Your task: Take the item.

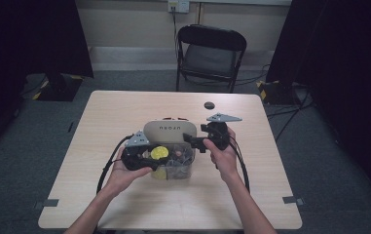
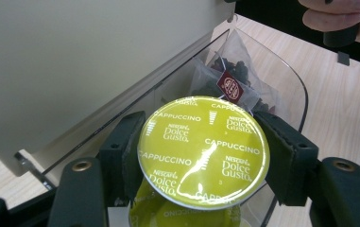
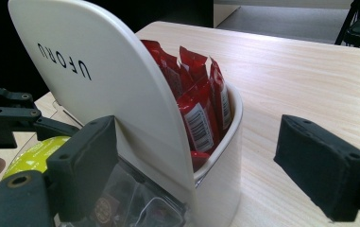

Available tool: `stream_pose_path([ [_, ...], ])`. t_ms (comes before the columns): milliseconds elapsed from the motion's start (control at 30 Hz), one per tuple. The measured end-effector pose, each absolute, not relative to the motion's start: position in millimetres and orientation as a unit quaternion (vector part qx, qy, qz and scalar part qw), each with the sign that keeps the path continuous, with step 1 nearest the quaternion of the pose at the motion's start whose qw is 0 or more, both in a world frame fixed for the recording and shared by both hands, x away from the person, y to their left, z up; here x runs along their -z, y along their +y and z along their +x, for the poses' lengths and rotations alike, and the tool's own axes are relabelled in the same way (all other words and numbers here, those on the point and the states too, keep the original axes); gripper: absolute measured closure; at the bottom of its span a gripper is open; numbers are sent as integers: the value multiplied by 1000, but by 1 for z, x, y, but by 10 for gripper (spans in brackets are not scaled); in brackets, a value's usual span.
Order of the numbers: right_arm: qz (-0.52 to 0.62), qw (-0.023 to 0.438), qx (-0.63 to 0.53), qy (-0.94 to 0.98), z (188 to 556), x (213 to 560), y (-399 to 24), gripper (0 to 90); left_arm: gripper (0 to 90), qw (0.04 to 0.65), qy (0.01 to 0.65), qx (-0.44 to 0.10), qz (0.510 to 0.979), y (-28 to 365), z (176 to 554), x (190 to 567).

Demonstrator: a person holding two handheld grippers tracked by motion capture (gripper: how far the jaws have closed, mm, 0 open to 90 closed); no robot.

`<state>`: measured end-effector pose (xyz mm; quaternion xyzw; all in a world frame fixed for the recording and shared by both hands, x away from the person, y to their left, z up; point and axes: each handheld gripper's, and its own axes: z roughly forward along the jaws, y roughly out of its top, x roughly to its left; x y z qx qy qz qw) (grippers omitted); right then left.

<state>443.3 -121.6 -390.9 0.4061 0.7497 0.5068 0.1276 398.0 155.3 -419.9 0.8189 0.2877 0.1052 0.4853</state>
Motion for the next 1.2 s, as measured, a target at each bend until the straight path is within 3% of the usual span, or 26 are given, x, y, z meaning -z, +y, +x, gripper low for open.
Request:
stream_pose_path([
  [1200, 406, 126, -506, 751, 444, 391, -119, 133, 379, 532, 309, -105, 781, 216, 398, 388],
])
